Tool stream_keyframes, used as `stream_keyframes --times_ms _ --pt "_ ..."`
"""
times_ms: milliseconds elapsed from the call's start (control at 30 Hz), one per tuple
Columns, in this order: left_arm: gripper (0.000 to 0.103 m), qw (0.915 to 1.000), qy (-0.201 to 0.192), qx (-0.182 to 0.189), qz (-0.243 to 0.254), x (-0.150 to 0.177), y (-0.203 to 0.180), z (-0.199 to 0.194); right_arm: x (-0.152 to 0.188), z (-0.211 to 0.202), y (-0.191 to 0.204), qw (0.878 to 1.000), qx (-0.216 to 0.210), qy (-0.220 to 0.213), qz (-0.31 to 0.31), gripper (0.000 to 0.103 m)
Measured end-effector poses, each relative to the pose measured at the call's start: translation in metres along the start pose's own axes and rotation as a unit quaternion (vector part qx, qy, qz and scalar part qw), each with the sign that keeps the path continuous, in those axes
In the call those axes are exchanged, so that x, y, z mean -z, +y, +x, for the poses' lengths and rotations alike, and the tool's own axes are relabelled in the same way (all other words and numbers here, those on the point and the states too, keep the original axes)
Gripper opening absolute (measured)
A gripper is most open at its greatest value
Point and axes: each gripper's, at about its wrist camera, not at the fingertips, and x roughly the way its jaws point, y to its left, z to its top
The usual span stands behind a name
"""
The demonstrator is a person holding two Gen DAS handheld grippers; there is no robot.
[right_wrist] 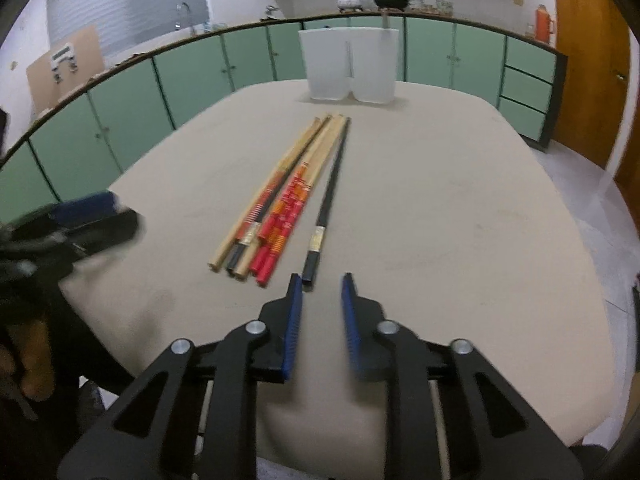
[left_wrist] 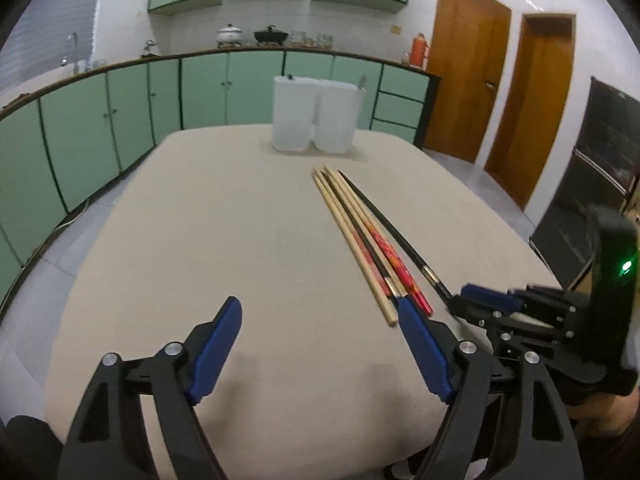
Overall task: Organize utensils
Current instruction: 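Grasp a black chopstick with the right tool while the left tool grasps a plain wooden chopstick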
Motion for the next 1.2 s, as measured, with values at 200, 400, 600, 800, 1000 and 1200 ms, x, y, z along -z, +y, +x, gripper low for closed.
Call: stream_keyframes --times_ms 200,400,600,800,1000,1200 --pt "0.068 0.9998 0.015 0.001 0.010 0.001 -0.006 0.017 -0.003 0.010 -0.006 1.000 -0.006 -0.001 -0.005 0.017" --pt "0.063 0.9995 0.026 0.008 0.018 0.004 -0.017 0.030 -0.001 0.006 -0.028 1.000 0.017 -0.010 0.019 0.006" --pt "0.062 0.9991 0.032 -0.012 0.026 0.004 -0.028 0.048 0.002 0.004 -0.031 1.000 0.012 -0.012 0.025 0.006" --pt "0.045 0.9992 0.025 -0.021 0.024 0.006 -0.024 0.048 0.001 0.004 -0.031 0.999 0.011 -0.012 0.029 0.006" --pt "0.033 0.9990 0.019 -0.030 0.028 0.008 -0.019 0.045 0.001 0.006 -0.029 0.999 0.015 -0.014 0.029 0.007" --pt "0.007 0.9995 0.005 -0.032 0.004 0.007 -0.008 0.046 0.001 0.008 -0.020 0.999 0.035 -0.023 0.019 0.006"
